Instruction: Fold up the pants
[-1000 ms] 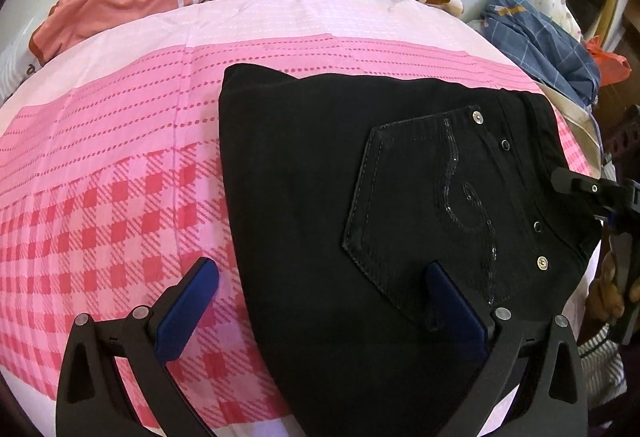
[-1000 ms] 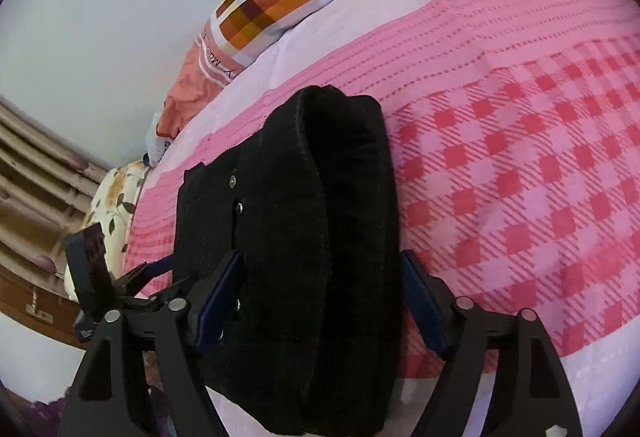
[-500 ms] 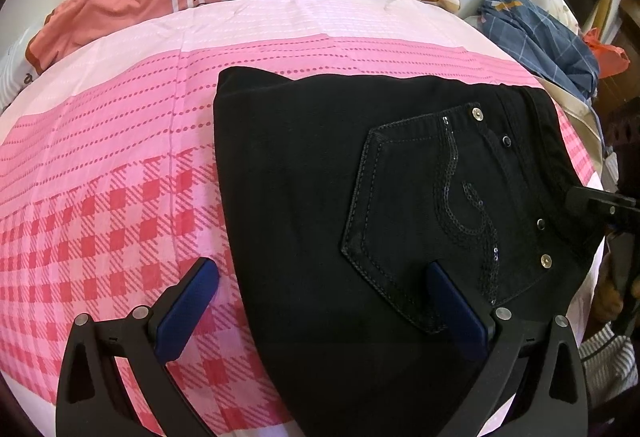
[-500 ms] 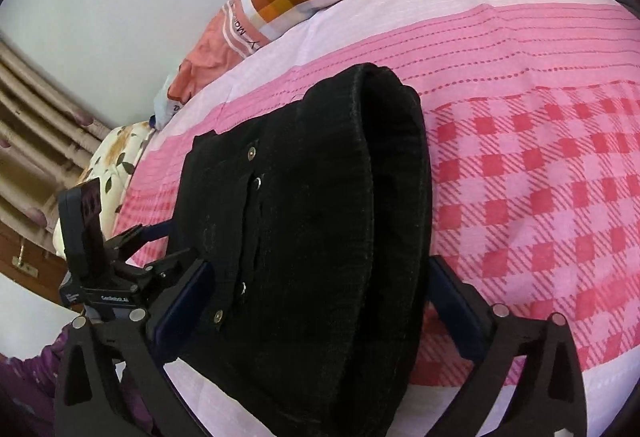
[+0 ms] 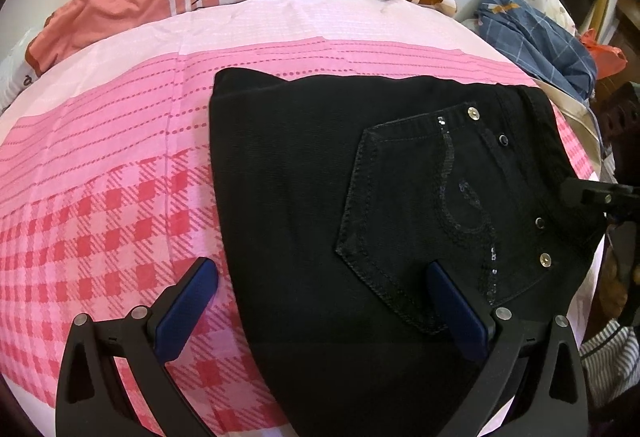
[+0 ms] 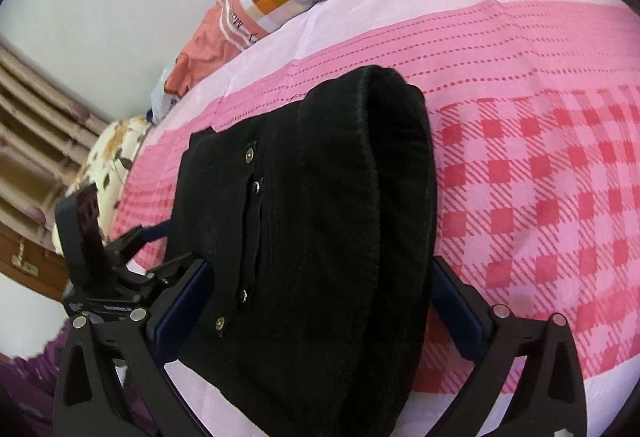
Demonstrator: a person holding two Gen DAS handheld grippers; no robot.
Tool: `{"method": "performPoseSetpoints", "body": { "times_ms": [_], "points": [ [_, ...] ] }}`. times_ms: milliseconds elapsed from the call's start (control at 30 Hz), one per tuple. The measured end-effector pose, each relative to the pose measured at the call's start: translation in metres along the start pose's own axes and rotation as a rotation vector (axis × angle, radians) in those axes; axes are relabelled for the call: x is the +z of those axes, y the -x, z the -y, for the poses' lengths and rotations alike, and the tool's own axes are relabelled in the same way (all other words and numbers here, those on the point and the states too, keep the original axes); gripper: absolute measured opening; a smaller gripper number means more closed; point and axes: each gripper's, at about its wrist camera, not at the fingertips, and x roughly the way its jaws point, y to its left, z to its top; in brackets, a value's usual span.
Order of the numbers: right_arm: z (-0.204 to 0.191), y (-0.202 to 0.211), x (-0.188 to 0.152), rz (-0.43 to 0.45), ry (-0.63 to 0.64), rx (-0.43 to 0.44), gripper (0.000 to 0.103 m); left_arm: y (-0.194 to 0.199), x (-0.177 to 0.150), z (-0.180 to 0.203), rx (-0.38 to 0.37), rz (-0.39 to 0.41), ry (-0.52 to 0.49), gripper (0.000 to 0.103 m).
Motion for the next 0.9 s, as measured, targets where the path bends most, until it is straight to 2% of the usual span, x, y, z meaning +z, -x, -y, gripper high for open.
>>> {"method": "performPoseSetpoints", "body": {
  "times_ms": [133,167,200,267,333,400,500,733,800,833,900],
  "points": [
    [-0.005,-0.003,-0.001,-0.003,0.043,-0.013,0.101,0.000,0.002,0.004,-0.056,0.001,-0.016,0.103],
    [-0.006,-0.002,0.000,-0.005,0.048,-0.016,0.079,0.001,0.003,0.004,-0.082,0.009,-0.016,0.103],
    [-0.004,-0.001,0.000,-0.002,0.034,-0.010,0.039,0.001,0.002,0.002,-0.116,0.020,0.001,0.103],
    [0.007,-0.003,0.000,-0.012,-0.044,0.040,0.039,0.005,0.001,-0.004,-0.199,0.045,0.045,0.100],
    [0.011,-0.003,-0.001,-0.010,-0.068,0.065,0.037,0.009,0.001,-0.014,-0.247,0.054,0.095,0.084],
    [0.014,-0.002,-0.002,-0.006,-0.107,0.089,0.034,0.011,0.001,-0.022,-0.268,0.044,0.121,0.055],
    [0.019,0.003,-0.003,0.012,-0.162,0.151,0.032,0.013,0.000,-0.045,-0.354,0.033,0.213,0.035],
    [0.013,0.012,-0.004,0.038,-0.204,0.214,0.030,0.022,0.002,-0.043,-0.343,0.041,0.189,0.030],
    [0.013,0.011,-0.005,0.036,-0.191,0.208,0.029,0.013,0.004,-0.046,-0.339,-0.001,0.197,0.032],
    [0.013,0.010,-0.005,0.032,-0.185,0.193,0.029,0.011,0.005,-0.048,-0.342,-0.018,0.204,0.035],
    [0.015,0.008,-0.006,0.027,-0.187,0.191,0.029,0.006,0.009,-0.053,-0.325,-0.041,0.227,0.058]
  ]
}}
